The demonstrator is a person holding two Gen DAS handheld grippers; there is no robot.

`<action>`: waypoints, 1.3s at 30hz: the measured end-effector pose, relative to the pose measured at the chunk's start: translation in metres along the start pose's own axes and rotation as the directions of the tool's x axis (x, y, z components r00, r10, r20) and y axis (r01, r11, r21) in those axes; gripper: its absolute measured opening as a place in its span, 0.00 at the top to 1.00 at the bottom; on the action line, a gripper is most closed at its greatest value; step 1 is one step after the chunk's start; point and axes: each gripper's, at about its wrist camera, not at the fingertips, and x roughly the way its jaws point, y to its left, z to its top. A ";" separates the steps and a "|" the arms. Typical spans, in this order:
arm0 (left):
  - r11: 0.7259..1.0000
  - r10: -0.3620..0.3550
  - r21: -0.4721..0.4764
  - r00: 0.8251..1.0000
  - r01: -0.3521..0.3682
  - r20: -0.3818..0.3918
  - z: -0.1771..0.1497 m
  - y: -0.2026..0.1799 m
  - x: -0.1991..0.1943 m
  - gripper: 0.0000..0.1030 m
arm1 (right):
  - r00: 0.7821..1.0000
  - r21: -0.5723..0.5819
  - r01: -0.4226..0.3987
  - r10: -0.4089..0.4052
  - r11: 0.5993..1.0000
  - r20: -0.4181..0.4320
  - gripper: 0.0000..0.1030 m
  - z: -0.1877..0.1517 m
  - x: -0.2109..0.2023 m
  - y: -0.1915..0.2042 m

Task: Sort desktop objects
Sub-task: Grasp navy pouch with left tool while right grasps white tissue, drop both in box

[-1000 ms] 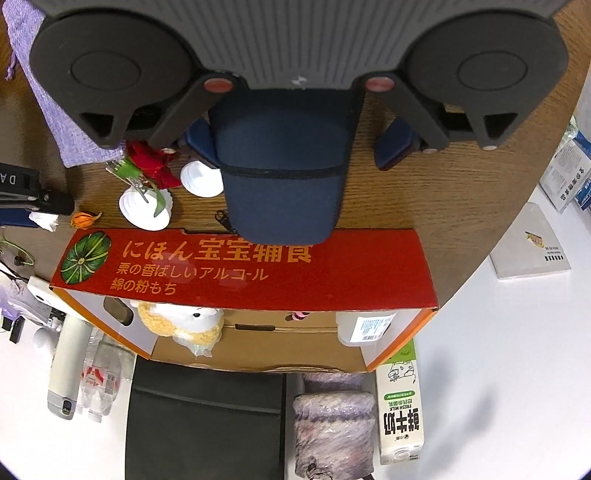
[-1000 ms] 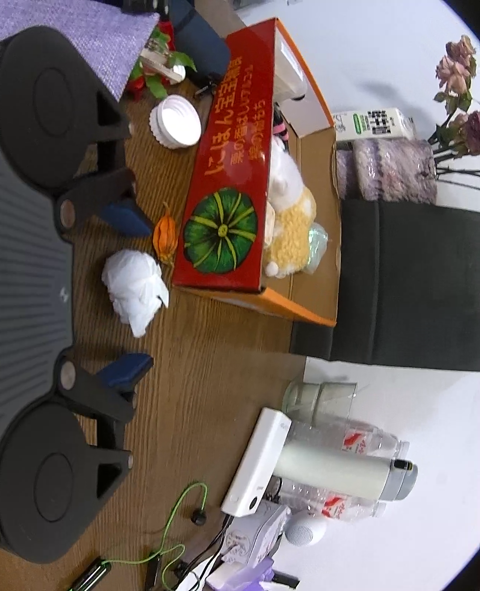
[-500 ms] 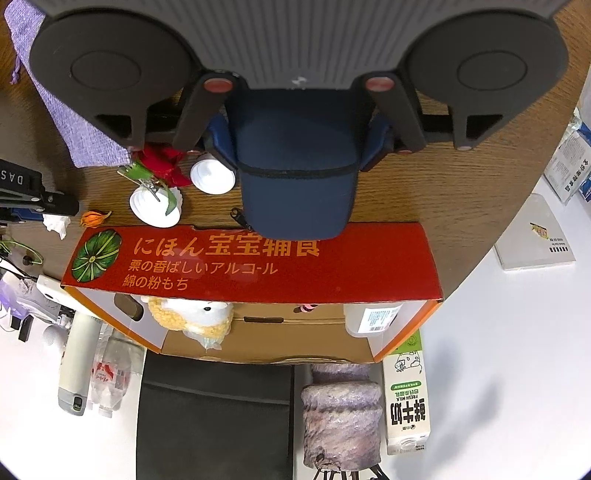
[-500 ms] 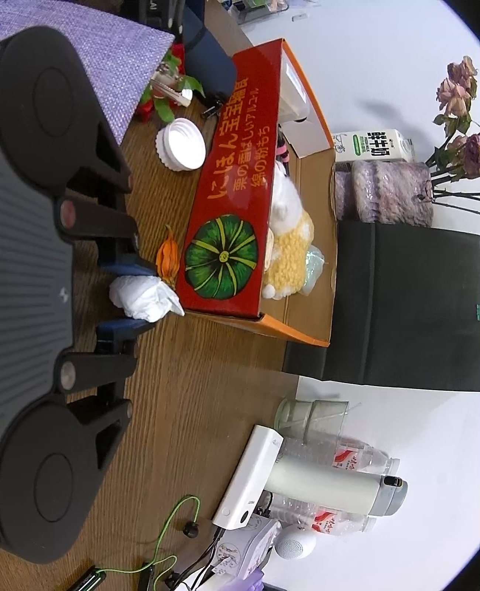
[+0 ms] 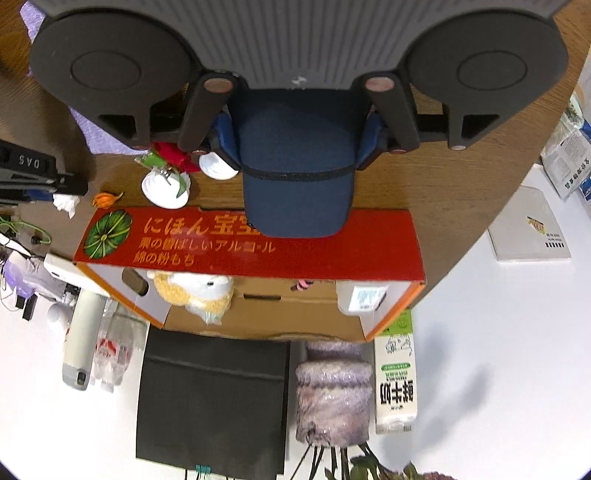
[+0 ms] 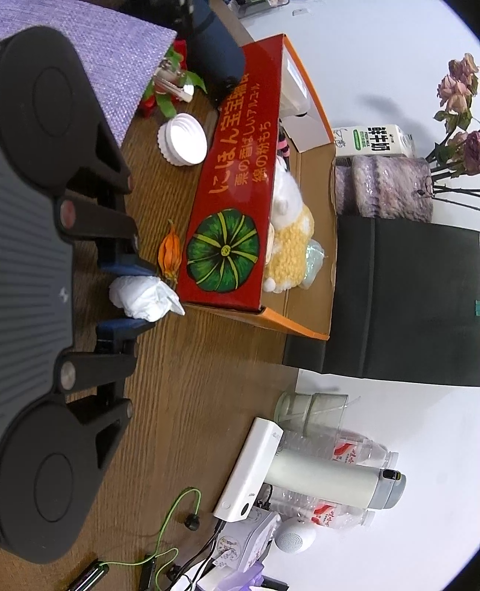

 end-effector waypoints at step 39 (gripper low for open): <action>0.993 -0.051 -0.095 0.978 0.071 0.202 0.104 -0.008 0.011 0.37 | 0.957 0.020 -0.190 0.181 0.982 0.227 0.80 0.121 -0.001 0.057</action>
